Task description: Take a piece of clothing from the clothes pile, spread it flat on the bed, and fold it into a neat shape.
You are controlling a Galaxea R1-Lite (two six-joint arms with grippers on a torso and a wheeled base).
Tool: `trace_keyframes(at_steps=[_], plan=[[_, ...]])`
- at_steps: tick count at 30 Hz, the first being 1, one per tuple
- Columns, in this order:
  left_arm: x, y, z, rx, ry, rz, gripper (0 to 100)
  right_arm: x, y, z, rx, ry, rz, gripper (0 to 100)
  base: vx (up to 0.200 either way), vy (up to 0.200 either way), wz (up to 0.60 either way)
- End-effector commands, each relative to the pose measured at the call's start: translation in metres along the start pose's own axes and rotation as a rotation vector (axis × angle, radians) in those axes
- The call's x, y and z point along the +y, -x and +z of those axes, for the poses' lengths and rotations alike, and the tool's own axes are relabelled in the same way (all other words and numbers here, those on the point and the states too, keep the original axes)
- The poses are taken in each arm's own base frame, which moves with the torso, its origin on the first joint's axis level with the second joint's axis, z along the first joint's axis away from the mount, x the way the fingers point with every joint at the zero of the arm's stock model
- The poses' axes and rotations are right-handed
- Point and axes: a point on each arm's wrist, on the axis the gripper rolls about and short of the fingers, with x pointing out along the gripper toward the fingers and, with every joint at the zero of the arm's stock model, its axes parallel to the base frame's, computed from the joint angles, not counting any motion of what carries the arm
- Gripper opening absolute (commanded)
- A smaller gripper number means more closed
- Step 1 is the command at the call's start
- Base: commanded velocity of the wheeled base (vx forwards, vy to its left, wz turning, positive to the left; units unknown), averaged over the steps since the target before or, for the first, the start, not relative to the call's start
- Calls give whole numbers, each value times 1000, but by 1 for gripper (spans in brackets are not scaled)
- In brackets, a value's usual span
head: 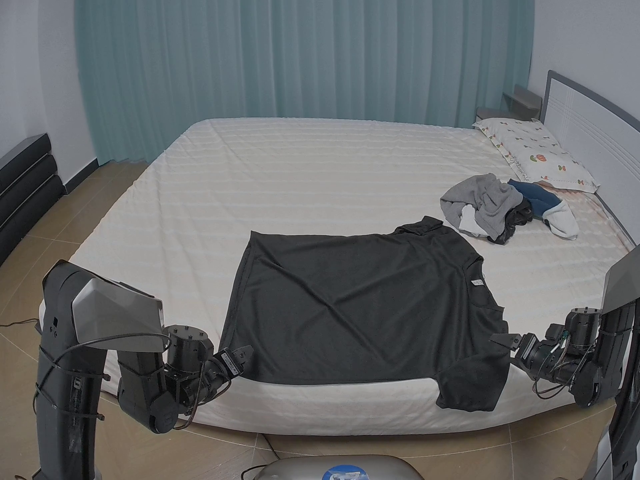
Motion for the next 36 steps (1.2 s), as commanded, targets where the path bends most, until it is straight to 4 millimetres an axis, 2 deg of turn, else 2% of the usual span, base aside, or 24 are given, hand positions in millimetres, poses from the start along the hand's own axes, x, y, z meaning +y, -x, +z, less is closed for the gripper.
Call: trace_keyframes(at_steps=[1,15,24,36], plan=[[-2,0,-3,3,-6,1,0,-1,-1,-1,1,0,0,100,0,0,0],[9,19,-7,-32,-58,133,0,-5,-1,-4,15,4,-20,100,0,0,0],[15,23,-8,-33,-82,167,0,-17,-5,-14,63,66,-60,100,0,0,0],[18,26,-14,-3,-120,185,0,-29,-15,-14,67,86,-77,100,0,0,0]])
